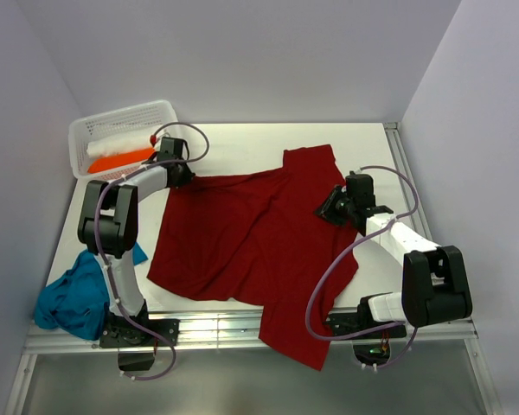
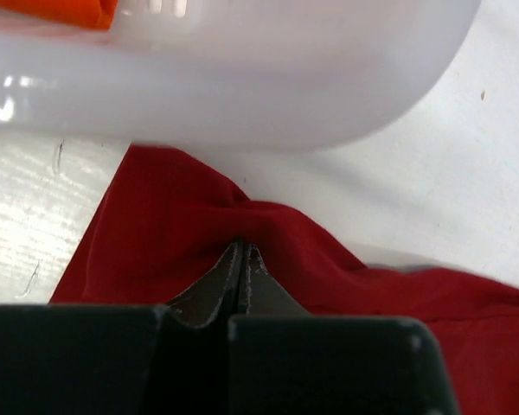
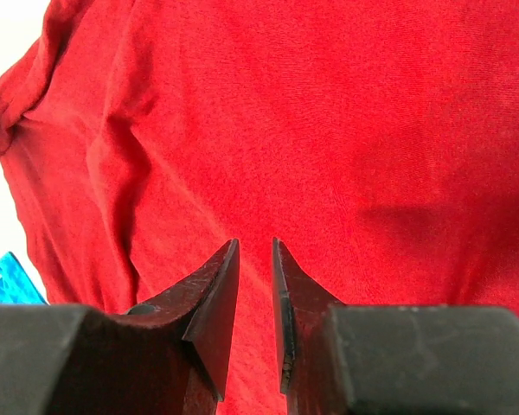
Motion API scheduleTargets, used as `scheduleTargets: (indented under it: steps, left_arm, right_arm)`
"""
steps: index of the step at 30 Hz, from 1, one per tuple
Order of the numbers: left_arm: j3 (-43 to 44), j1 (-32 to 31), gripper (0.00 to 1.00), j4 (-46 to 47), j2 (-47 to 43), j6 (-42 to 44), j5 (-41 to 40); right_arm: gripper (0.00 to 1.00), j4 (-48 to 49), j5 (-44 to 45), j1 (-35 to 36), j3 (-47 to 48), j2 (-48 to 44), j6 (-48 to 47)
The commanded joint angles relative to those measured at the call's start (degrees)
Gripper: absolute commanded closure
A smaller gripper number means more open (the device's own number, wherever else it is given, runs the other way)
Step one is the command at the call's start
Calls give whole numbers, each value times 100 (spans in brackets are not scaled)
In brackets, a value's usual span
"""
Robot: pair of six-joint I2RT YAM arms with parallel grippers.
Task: Roll the t-shirts
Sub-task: Flatten the tshirt
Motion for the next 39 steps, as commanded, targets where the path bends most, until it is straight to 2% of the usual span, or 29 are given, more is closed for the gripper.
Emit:
scheduleTargets:
  steps: [1, 5, 12, 17, 20, 23, 24, 27, 31, 35, 37, 39]
  left_arm:
    - [457, -27, 100, -59, 170, 44, -243]
    - [791, -27, 100, -103, 372, 96, -331]
    - [1871, -27, 100, -191, 1031, 263, -384]
    - [2162, -27, 99, -287, 1014, 377, -366]
    - [1830, -27, 91, -261, 602, 378, -139]
    - [971, -80, 81, -121, 14, 343, -24]
    - [811, -106, 76, -112, -258, 334, -58]
    - [222, -282, 67, -112, -741, 334, -102]
    - [-437, -562, 62, -173, -1340, 307, -243]
    - [-1008, -634, 59, -419, -1964, 290, -305]
    - [-1194, -634, 55, -507, -2298, 281, -313]
    - [-1519, -642, 45, -560, -2596, 264, -331]
  right_arm:
    - [71, 235, -35, 18, 140, -7, -115]
    - [71, 252, -52, 18, 131, -33, -132]
    - [71, 217, -105, 18, 149, -68, -132]
    - [69, 121, -140, 27, 149, -182, -176]
    - [66, -28, -140, 18, 96, -296, -211]
    - [63, -134, -394, 27, -26, -385, -220]
    - [59, -152, -456, 45, -62, -411, -229]
    - [51, -353, -334, 360, -36, -446, -255]
    - [50, -530, -202, 1150, 43, -446, -255]
    - [51, -1039, 228, 1477, -61, -727, -238]
    - [49, -1371, 586, 1486, -167, -1077, -168]
    - [46, -1714, 1044, 1495, -238, -1307, -10]
